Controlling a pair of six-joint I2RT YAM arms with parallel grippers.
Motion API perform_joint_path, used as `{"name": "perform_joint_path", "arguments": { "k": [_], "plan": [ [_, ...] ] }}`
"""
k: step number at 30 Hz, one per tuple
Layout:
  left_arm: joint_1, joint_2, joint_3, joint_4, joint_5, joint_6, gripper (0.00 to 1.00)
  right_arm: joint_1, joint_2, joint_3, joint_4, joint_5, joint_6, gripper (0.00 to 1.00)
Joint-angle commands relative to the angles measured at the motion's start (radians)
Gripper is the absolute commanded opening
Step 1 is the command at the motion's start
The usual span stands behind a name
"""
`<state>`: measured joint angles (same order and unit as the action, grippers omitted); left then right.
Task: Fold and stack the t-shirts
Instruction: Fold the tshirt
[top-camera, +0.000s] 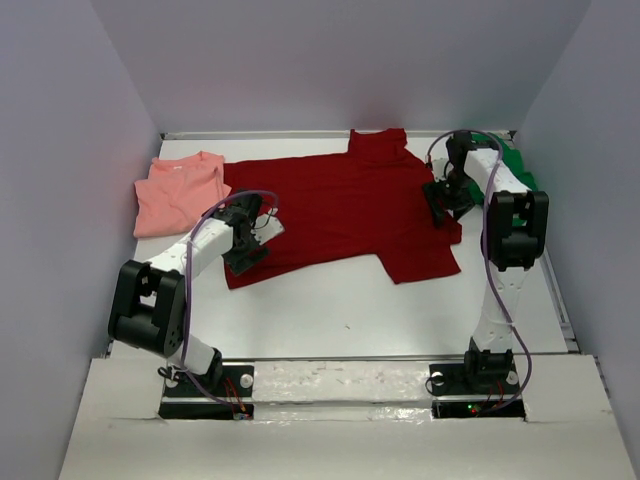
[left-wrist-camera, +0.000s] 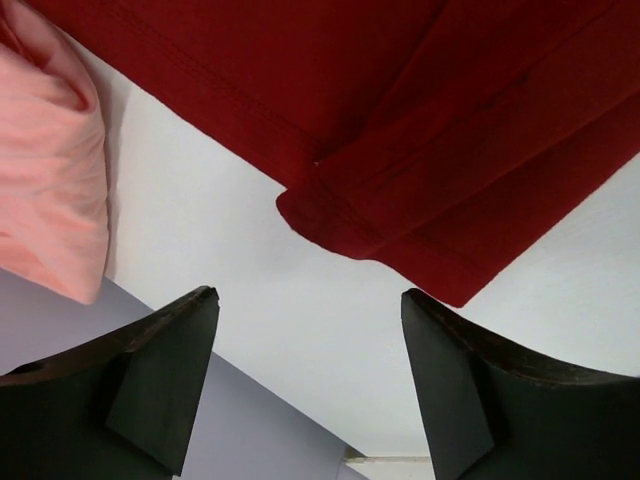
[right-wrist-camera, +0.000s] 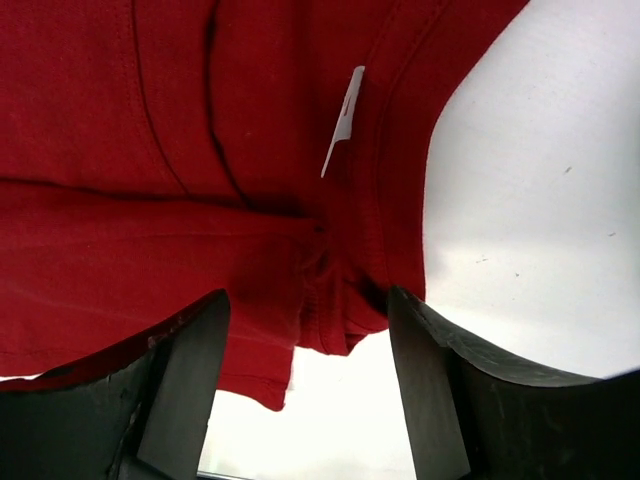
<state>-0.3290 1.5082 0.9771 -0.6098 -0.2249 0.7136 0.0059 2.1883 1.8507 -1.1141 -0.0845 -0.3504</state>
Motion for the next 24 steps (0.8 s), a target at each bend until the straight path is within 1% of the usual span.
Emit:
{"name": "perform_joint_path", "arguments": {
  "k": [1,4,5,7,10,11,12,13,14,15,16,19,20,22,24],
  "plan": [
    [0.002,-0.008,0.046,0.010,-0.066,-0.009,0.86,-0.004,-0.045,0.044,0.000,-0.018,-0.005,0.70],
    [0.002,-0.029,0.066,0.022,-0.111,-0.019,0.88,-0.004,-0.093,0.039,-0.024,-0.023,-0.016,0.70],
    [0.004,-0.039,0.083,0.033,-0.146,-0.023,0.89,-0.004,-0.132,0.027,-0.035,-0.026,-0.027,0.70],
    [0.004,-0.069,0.125,0.033,-0.162,-0.031,0.89,-0.004,-0.180,0.002,-0.069,-0.046,-0.050,0.69],
    [0.019,-0.120,0.182,0.033,-0.137,-0.068,0.93,-0.004,-0.323,-0.115,-0.075,-0.076,-0.139,0.69],
    [0.036,-0.146,0.219,0.038,-0.096,-0.083,0.94,-0.004,-0.408,-0.190,-0.067,-0.081,-0.200,0.69],
    [0.050,-0.167,0.232,0.054,-0.053,-0.113,0.96,-0.004,-0.454,-0.232,-0.031,-0.074,-0.228,0.70],
    [0.065,-0.184,0.232,0.074,-0.053,-0.114,0.98,-0.004,-0.497,-0.273,-0.007,-0.074,-0.254,0.70],
    [0.077,-0.207,0.223,0.115,-0.010,-0.143,0.99,-0.004,-0.537,-0.310,0.009,-0.061,-0.300,0.70],
    [0.097,-0.247,0.212,0.140,0.010,-0.155,0.99,-0.004,-0.600,-0.365,0.008,-0.069,-0.332,0.70],
    [0.105,-0.267,0.178,0.183,0.025,-0.173,0.99,-0.004,-0.628,-0.390,-0.007,-0.090,-0.394,0.70],
    [0.111,-0.313,0.129,0.219,0.030,-0.198,0.99,-0.004,-0.715,-0.479,-0.026,-0.110,-0.487,0.70],
    [0.111,-0.318,0.095,0.232,0.016,-0.207,0.99,-0.004,-0.734,-0.504,-0.020,-0.103,-0.540,0.70],
    [0.119,-0.322,0.049,0.252,-0.005,-0.246,0.99,0.005,-0.766,-0.566,-0.004,-0.087,-0.590,0.70],
    [0.139,-0.332,0.020,0.263,0.001,-0.273,0.99,0.005,-0.777,-0.597,0.010,-0.084,-0.654,0.70]
  ]
}}
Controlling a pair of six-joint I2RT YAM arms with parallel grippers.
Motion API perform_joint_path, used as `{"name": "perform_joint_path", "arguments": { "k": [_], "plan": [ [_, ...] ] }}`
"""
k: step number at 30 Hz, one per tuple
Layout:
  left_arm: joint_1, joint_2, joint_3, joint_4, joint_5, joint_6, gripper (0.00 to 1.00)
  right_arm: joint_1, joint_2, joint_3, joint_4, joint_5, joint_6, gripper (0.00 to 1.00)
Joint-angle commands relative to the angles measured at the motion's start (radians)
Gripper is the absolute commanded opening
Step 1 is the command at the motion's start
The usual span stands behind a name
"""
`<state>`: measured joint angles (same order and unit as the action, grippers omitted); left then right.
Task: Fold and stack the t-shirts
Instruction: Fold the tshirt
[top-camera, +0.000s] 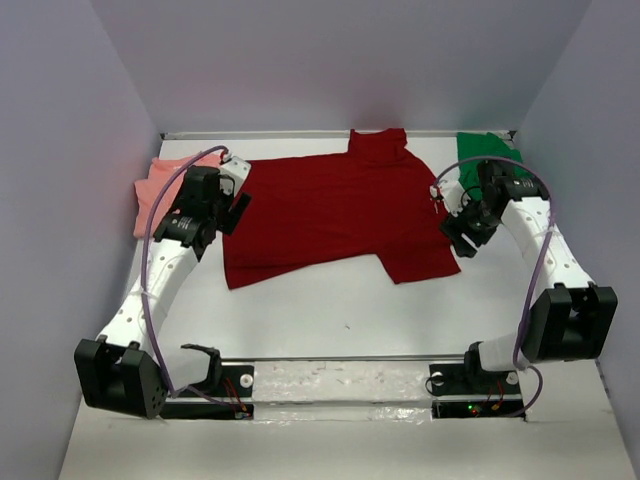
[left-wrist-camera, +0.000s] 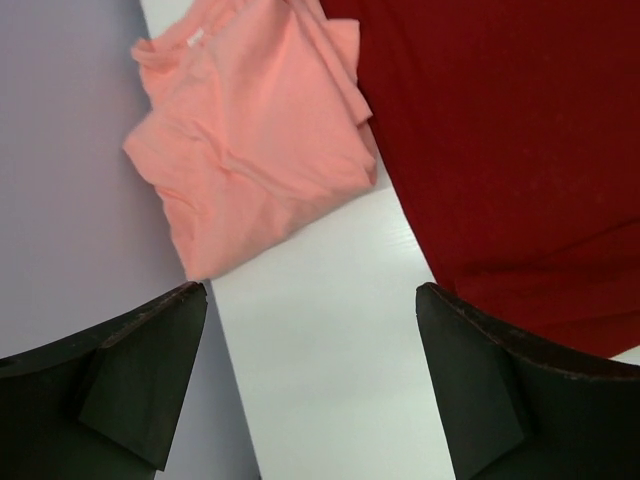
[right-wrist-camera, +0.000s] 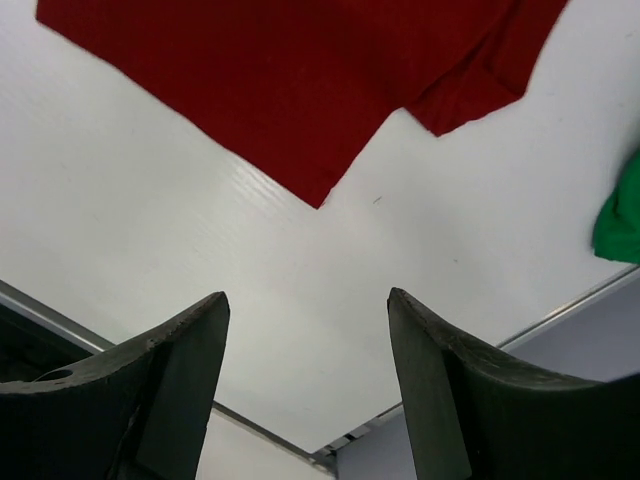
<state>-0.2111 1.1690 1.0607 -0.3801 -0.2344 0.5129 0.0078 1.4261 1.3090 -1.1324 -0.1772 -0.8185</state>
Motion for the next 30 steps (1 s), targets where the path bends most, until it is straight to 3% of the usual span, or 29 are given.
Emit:
{"name": "perform_joint_path", "arguments": {
  "k": [1,8,13,22,30],
  "plan": [
    [0.060,-0.012,-0.088,0.043,0.027,-0.076,0.99,0.003,-0.021,-0.085,0.039,-0.001,-0.211,0.70],
    [0.266,-0.126,-0.169,0.124,0.063,-0.097,0.99,0.003,-0.095,-0.264,0.255,-0.050,-0.413,0.70],
    [0.380,-0.166,-0.202,0.133,0.147,-0.128,0.99,0.057,-0.009,-0.252,0.247,-0.126,-0.404,0.69],
    [0.463,-0.218,-0.258,0.161,0.179,-0.129,0.99,0.216,0.082,-0.297,0.332,-0.146,-0.358,0.68],
    [0.469,-0.218,-0.257,0.155,0.182,-0.123,0.99,0.238,0.172,-0.300,0.332,-0.133,-0.343,0.66]
  ]
}}
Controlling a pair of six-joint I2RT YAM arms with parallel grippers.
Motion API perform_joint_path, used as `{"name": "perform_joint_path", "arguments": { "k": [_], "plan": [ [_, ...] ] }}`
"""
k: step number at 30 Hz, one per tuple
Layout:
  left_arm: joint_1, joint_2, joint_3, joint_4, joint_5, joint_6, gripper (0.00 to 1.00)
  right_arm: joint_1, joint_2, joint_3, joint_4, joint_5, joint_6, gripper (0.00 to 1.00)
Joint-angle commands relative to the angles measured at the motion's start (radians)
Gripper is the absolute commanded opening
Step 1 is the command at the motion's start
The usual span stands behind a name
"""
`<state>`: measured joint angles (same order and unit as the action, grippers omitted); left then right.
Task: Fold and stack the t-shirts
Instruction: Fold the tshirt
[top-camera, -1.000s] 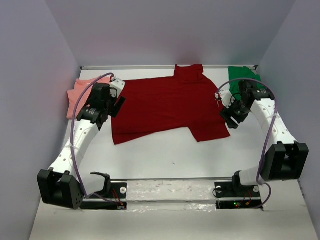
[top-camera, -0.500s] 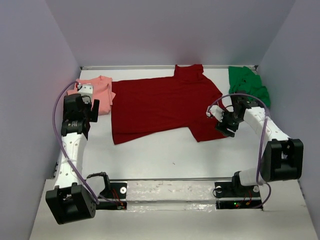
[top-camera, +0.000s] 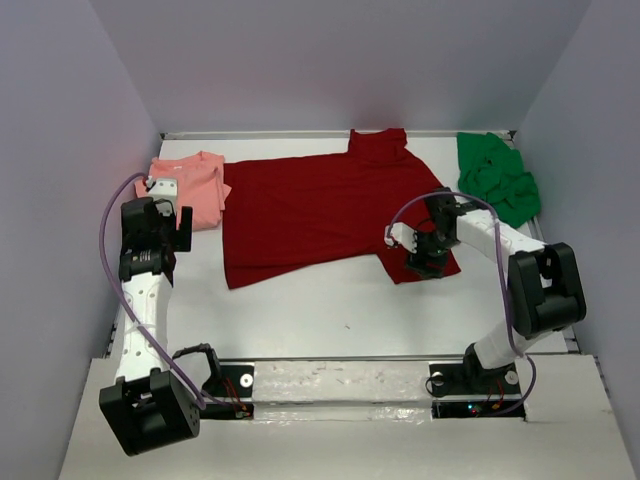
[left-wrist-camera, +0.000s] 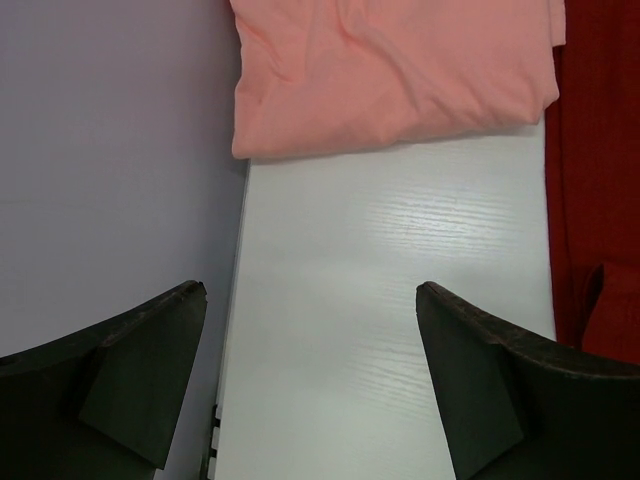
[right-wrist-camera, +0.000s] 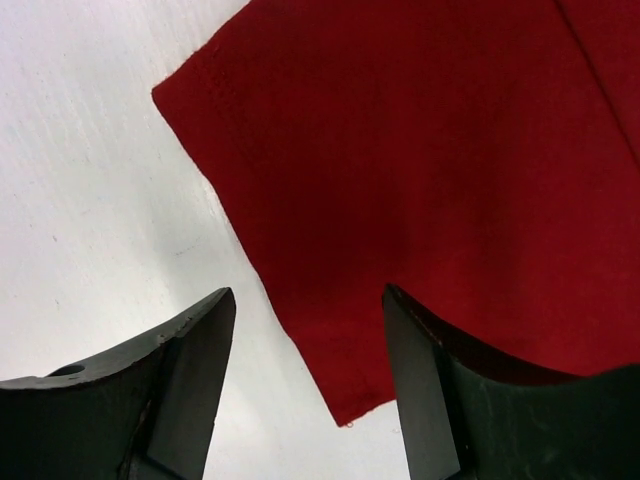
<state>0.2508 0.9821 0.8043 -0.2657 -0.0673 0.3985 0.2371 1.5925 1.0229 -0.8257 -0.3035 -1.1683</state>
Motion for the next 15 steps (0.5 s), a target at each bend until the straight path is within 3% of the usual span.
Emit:
{"name": "perform_joint_path", "arguments": {
  "k": [1,15],
  "plan": [
    [0.007,-0.037,-0.001,0.039,0.014,-0.009,0.99,0.008,0.017,-0.020,0.025,-0.003,0.009,0.65],
    [0.007,-0.060,-0.002,0.031,0.030,-0.006,0.99,0.008,0.038,-0.086,0.043,-0.011,0.033,0.64]
  ]
}}
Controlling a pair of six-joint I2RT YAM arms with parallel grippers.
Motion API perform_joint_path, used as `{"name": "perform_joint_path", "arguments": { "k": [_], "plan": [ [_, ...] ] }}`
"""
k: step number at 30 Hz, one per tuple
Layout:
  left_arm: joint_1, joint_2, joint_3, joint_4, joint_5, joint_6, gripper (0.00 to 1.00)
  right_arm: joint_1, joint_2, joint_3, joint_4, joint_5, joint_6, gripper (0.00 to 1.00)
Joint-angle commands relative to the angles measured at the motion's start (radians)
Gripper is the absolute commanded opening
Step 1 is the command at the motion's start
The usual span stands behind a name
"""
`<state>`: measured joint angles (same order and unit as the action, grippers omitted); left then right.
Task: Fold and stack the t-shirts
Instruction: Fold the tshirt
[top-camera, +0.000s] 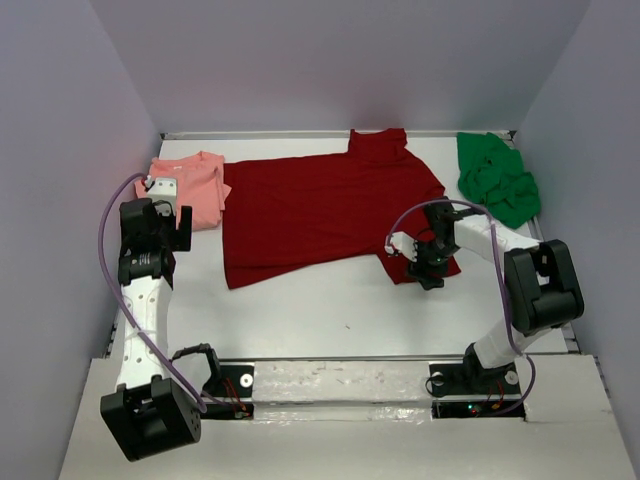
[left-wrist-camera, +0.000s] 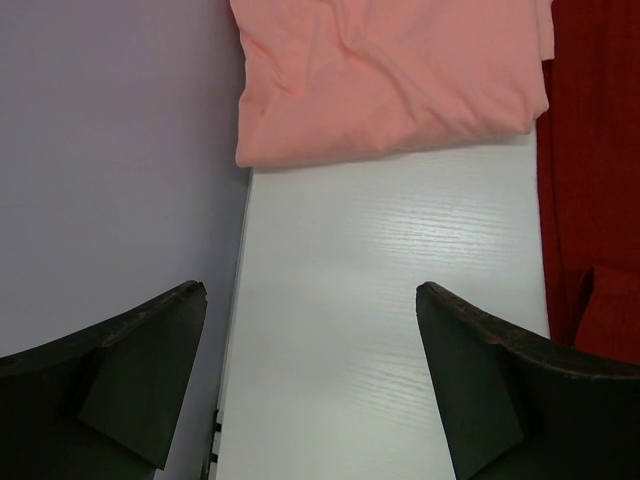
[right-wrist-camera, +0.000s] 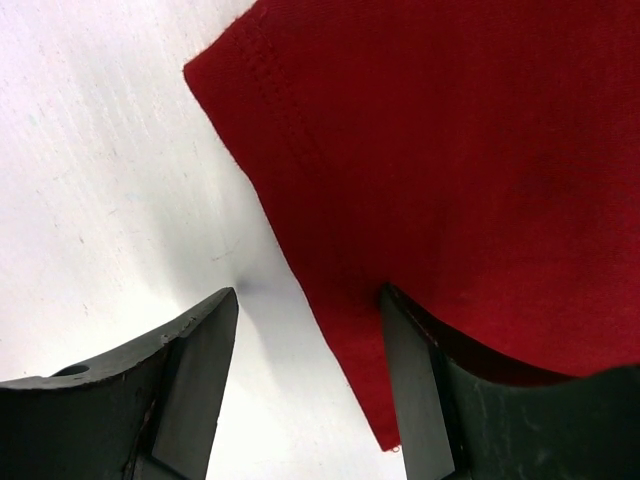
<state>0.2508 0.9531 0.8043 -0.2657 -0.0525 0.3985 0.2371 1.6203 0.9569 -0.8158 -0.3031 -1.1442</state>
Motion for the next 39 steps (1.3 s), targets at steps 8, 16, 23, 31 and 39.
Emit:
{"name": "perform_joint_path", "arguments": {
  "k": [8,16,23,31,39],
  "plan": [
    [0.007,-0.039,-0.001,0.020,0.023,-0.003,0.99,0.008,0.115,0.045,0.056,-0.001,0.041,0.56],
    [0.007,-0.051,-0.002,0.010,0.034,0.003,0.99,0.008,0.182,0.065,0.075,0.028,0.060,0.35],
    [0.007,-0.047,0.007,0.006,0.048,0.005,0.99,0.008,0.158,0.043,0.075,0.061,0.075,0.07],
    [0.007,-0.054,0.013,-0.001,0.085,0.002,0.99,0.008,0.096,0.002,0.058,0.075,0.106,0.00],
    [0.007,-0.045,0.030,0.000,0.106,0.000,0.99,0.008,-0.108,0.069,-0.137,0.025,0.115,0.00]
  ]
}}
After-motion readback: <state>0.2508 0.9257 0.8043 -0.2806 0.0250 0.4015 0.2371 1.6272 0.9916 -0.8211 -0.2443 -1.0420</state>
